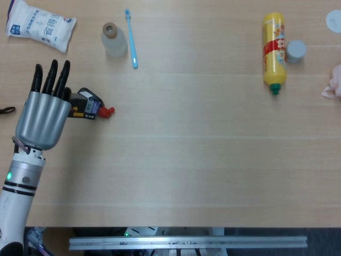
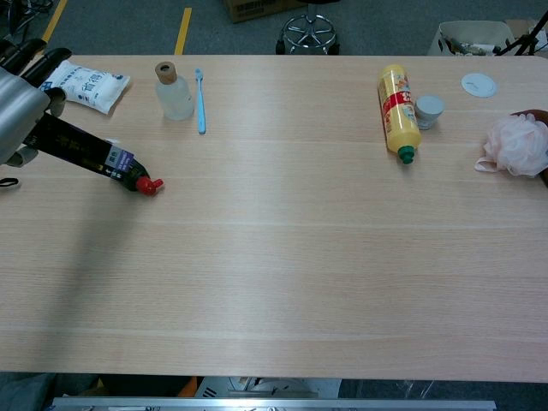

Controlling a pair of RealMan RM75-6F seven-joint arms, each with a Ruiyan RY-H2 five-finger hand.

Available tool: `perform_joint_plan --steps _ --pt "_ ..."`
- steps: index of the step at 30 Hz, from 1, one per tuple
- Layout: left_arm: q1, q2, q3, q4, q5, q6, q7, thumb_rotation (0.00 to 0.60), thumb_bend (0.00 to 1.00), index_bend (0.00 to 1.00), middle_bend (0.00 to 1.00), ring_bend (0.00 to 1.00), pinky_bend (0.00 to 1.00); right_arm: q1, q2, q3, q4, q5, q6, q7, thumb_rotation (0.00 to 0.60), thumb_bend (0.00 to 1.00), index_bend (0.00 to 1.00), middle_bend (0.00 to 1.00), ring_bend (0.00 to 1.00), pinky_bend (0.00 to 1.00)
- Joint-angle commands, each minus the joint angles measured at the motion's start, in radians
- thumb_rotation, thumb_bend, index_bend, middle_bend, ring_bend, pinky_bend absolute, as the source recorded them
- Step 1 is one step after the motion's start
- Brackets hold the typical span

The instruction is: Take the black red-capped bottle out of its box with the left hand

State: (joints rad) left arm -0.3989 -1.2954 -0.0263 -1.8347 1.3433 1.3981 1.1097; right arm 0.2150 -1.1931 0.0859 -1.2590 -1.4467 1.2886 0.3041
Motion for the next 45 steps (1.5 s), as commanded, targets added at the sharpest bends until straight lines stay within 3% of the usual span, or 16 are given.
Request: perform_joint_plan --steps 1,13,16,19,25,29,33,39,45 --pt "0.021 -0.007 -0.014 -0.006 -0.04 -0.015 -0.13 0.6 0.17 0.51 0.06 0.05 0.16 0.0 0.0 0.0 -0.001 0.0 0.0 0.0 0.6 0.09 0.4 0.25 0.17 0.35" --pt "0.053 -0.046 0.008 0.101 -0.123 -0.12 -0.43 0.6 0.17 0.45 0.06 0.05 0.16 -0.001 0.002 -0.001 -0.006 0.003 -0.003 -0.007 0.6 0.09 0.4 0.25 0.17 0.35" --pt "0.056 -0.048 0.01 0.115 -0.144 -0.148 -0.477 0.6 0.17 0.35 0.05 0.05 0.16 -0.002 0.005 -0.001 -0.01 0.004 -0.002 -0.011 0.6 0.09 0.4 0.25 0.17 0.35" --pt "0.054 -0.038 0.009 0.108 -0.176 -0.178 -0.504 0.6 0.17 0.17 0.04 0.05 0.16 -0.002 0.007 0.0 -0.014 0.004 -0.001 -0.013 0.6 0.09 0.4 0.25 0.17 0.35" --pt "0.058 -0.028 0.006 0.109 -0.169 -0.178 -0.557 0.6 0.14 0.06 0.03 0.05 0.16 -0.001 0.007 -0.001 -0.016 0.004 -0.003 -0.013 0.6 0.09 0.4 0.25 0.17 0.35" --pt "0.079 -0.028 -0.008 0.119 -0.114 -0.126 -0.647 0.6 0.13 0.06 0.03 0.05 0.16 -0.003 0.012 0.0 -0.025 0.0 0.005 -0.018 0.6 0.09 0.4 0.25 0.17 0.35" --pt "0.11 -0.035 -0.026 0.164 -0.005 -0.011 -0.741 0.6 0.13 0.18 0.08 0.08 0.22 -0.011 0.03 -0.001 -0.054 -0.007 0.027 -0.041 0.6 0.09 0.4 0.25 0.17 0.35" --pt "0.146 -0.055 -0.031 0.3 0.187 0.166 -0.896 0.6 0.13 0.34 0.21 0.2 0.34 -0.046 0.063 -0.011 -0.146 -0.013 0.081 -0.124 0.6 0.09 0.4 0.25 0.17 0.35" --pt "0.171 -0.033 -0.01 0.4 0.262 0.224 -1.007 0.6 0.13 0.37 0.24 0.22 0.37 -0.11 0.09 -0.031 -0.271 -0.014 0.169 -0.251 0.6 0.09 0.4 0.25 0.17 0.35"
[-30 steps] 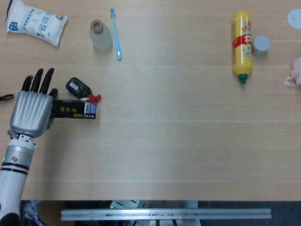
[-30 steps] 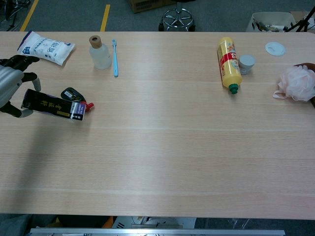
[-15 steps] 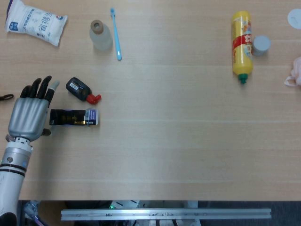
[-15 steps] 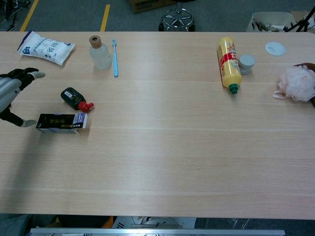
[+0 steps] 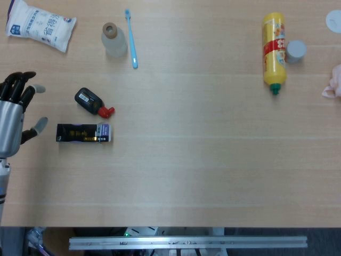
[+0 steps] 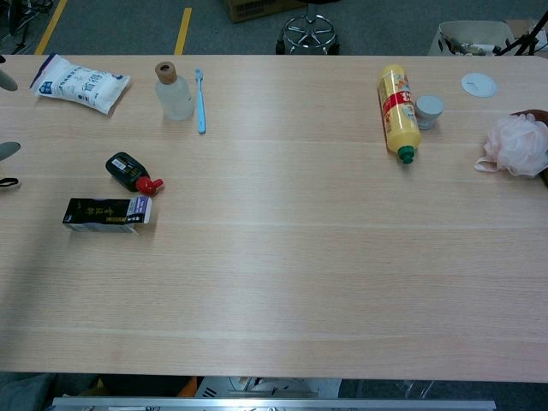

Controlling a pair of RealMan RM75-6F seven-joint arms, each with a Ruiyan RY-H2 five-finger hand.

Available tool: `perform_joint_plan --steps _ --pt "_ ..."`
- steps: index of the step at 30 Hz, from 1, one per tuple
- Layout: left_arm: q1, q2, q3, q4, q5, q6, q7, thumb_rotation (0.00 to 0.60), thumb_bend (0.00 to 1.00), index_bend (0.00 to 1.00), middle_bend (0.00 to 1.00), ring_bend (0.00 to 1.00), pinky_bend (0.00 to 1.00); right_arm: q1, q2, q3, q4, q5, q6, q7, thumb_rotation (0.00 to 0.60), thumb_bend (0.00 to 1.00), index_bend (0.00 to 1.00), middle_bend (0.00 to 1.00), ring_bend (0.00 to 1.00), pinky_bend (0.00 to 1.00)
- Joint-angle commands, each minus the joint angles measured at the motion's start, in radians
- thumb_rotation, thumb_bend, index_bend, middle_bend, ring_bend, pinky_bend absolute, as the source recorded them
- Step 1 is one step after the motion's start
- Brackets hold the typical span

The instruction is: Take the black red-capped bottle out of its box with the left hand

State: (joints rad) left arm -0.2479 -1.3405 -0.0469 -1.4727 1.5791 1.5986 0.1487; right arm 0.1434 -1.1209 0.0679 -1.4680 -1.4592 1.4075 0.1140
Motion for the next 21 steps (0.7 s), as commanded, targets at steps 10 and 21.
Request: perform_joint_plan --steps 10,21 --pt "0.071 0.033 0.033 0.111 0.001 0.018 -0.164 0.6 0.13 0.38 0.25 0.22 0.38 -0.137 0.025 -0.045 -0.206 -0.013 0.178 -0.224 0.6 0.09 0.4 0.25 0.17 0.35" --pt "0.084 0.022 0.014 0.159 -0.031 -0.007 -0.208 0.6 0.13 0.38 0.25 0.22 0.38 -0.152 0.04 -0.028 -0.26 -0.002 0.185 -0.272 0.6 0.09 0.4 0.25 0.17 0.35"
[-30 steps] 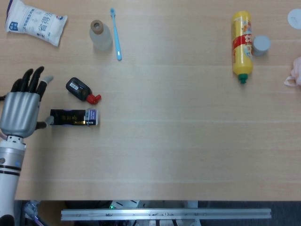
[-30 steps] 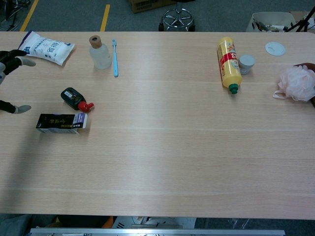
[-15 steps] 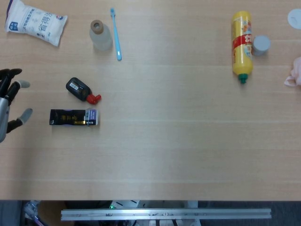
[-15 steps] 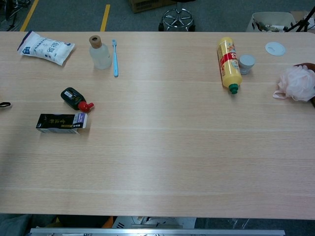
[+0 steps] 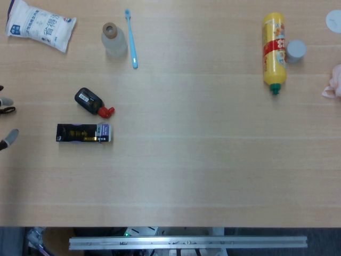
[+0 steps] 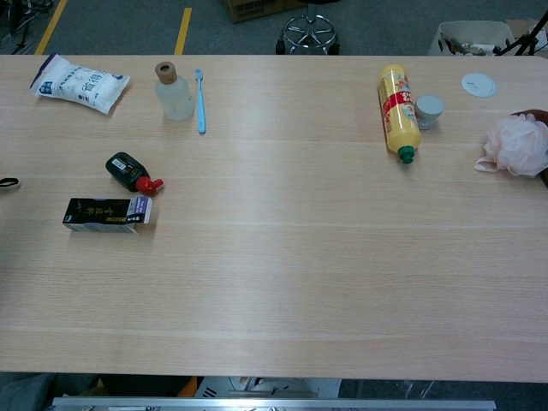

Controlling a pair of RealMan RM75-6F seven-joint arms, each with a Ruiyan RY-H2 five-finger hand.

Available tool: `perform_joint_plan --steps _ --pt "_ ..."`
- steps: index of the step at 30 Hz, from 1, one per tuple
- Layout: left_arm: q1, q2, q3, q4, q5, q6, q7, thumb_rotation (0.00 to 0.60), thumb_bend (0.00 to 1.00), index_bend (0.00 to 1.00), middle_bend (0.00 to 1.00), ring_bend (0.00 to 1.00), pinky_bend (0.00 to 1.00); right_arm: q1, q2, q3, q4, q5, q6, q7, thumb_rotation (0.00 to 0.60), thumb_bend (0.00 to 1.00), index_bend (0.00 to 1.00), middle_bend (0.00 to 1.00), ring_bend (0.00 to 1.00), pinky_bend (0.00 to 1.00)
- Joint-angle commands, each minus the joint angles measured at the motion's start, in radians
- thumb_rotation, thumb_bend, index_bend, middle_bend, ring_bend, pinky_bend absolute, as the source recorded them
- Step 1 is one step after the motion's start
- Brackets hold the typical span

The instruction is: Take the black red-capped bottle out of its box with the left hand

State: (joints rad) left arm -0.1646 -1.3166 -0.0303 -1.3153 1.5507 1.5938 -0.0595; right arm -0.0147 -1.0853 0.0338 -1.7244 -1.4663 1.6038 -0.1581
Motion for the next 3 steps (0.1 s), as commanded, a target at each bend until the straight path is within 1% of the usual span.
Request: perform_joint_plan --steps 1,3 --pt "0.002 -0.004 -0.003 0.002 -0.004 -0.003 0.0 0.6 0.13 0.38 0.25 0.22 0.38 0.01 0.005 0.007 -0.003 0.007 -0.02 0.003 0.6 0.09 0.4 0.25 0.17 0.35" --pt "0.005 -0.007 -0.004 0.006 -0.003 -0.003 -0.001 0.6 0.13 0.38 0.25 0.22 0.39 0.018 0.003 0.008 0.004 0.012 -0.042 0.011 0.6 0.09 0.4 0.25 0.17 0.35"
